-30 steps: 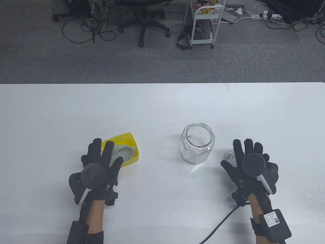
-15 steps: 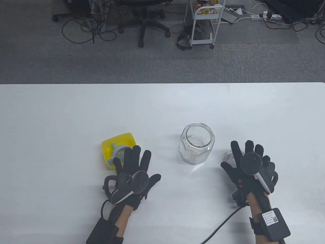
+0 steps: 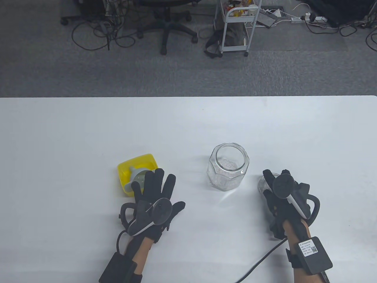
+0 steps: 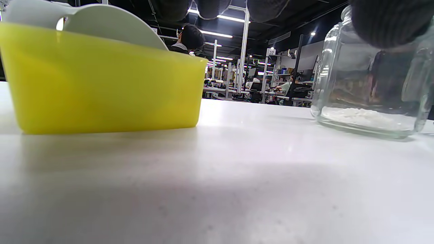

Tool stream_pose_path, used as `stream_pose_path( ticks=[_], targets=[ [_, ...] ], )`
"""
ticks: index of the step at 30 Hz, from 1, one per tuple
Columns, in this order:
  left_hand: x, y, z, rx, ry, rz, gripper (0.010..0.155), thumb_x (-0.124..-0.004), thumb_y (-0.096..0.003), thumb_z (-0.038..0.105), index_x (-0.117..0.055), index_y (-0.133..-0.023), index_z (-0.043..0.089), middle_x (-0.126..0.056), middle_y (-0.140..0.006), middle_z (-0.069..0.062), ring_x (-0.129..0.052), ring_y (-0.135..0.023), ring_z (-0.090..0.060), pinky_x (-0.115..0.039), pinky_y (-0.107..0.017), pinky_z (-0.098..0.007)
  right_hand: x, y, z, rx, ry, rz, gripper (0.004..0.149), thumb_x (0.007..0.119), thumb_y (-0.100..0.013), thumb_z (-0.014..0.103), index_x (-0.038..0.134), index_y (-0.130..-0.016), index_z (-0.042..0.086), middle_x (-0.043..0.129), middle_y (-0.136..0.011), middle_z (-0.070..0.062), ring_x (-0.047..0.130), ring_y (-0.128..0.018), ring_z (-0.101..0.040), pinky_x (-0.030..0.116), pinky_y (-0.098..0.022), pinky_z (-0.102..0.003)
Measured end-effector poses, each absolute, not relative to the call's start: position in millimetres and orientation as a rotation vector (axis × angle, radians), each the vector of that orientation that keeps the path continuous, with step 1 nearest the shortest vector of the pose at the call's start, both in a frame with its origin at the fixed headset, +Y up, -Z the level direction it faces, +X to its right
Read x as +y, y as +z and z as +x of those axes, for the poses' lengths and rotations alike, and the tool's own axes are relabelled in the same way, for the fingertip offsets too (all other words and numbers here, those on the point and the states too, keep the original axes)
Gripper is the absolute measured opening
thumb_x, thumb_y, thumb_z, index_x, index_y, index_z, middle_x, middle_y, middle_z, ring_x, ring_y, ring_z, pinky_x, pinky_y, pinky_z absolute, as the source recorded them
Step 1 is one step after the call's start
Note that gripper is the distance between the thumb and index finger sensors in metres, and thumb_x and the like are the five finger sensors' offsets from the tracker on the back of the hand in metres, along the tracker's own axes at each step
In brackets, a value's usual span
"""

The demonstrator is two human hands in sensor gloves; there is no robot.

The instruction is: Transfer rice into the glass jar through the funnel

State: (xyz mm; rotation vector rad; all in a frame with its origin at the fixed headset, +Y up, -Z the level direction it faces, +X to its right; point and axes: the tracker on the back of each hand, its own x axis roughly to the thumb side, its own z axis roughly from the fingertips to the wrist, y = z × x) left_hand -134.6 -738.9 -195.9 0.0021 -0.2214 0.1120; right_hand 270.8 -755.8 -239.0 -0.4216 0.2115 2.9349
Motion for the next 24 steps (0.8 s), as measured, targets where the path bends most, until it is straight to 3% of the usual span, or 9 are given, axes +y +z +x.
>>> stream_pose_path(
  ticks=[14,17,24],
  targets=[
    [-737.7,-196.7,-139.2,-0.201,0.116,-0.008,0.085,-0.07,-0.0496,0.074,-0.035,-0.118,0.038,-0.025,-0.13,-0.013,-0.031,-0.119,-0.047,-0.032,-0.072,-0.079,-751.7,-240.4,276.5,0.102,2.895,-0.402,0.065,0.088,-0.036,0.051,0.062,-0.095,0.053,0.059,-0.11,-0.011,0.073,-0.093,-0.035,0.055,-0.074,-0.063],
    [-737.0,-197.0,-139.4,-0.203,0.118,-0.002,0.084,-0.07,-0.0502,0.073,-0.036,-0.118,0.038,-0.025,-0.13,-0.013,-0.031,-0.119,-0.047,-0.032,-0.073,-0.079,-741.4,-237.3,278.5,0.023,2.838,-0.394,0.065,0.09,-0.036,0.049,0.064,-0.095,0.052,0.059,-0.109,-0.013,0.073,-0.092,-0.037,0.055,-0.074,-0.064],
    [-737.7,-196.7,-139.3,-0.206,0.12,0.004,0.083,-0.07,-0.0506,0.073,-0.036,-0.118,0.039,-0.025,-0.13,-0.013,-0.031,-0.119,-0.047,-0.032,-0.073,-0.079,-686.0,-227.3,275.4,-0.172,2.695,-0.317,0.065,0.09,-0.037,0.048,0.063,-0.096,0.051,0.058,-0.11,-0.014,0.072,-0.092,-0.038,0.054,-0.073,-0.065]
  ],
)
